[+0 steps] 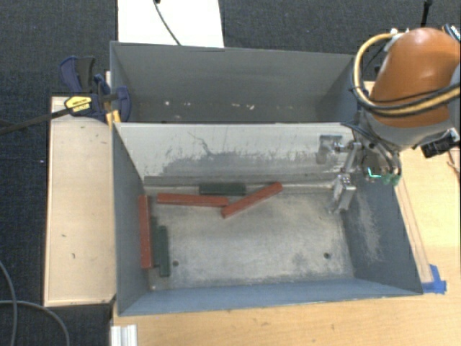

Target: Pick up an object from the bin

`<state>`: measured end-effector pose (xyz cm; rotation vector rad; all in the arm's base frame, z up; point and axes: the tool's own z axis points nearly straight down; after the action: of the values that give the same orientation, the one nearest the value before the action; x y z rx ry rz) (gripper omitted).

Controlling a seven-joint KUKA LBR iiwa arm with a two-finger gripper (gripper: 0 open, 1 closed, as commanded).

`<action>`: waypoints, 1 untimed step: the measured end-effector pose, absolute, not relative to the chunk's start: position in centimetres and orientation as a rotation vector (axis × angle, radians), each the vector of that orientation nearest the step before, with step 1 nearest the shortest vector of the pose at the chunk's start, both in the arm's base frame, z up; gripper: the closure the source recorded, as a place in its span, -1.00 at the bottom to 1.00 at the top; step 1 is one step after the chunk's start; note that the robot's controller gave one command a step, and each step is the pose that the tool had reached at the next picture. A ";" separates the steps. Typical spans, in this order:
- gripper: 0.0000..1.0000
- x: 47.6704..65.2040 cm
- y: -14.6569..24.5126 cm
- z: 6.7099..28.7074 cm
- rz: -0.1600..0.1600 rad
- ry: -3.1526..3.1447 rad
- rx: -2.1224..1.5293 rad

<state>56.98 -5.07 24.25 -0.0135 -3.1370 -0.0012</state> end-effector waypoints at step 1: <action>-1.00 58.6 1.2 23.3 -0.005 -3.111 -0.468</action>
Offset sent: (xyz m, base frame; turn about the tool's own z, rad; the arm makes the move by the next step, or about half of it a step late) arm 0.0153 0.0597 -0.0096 0.2948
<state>58.61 1.21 23.32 -0.4682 -3.1109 -0.0054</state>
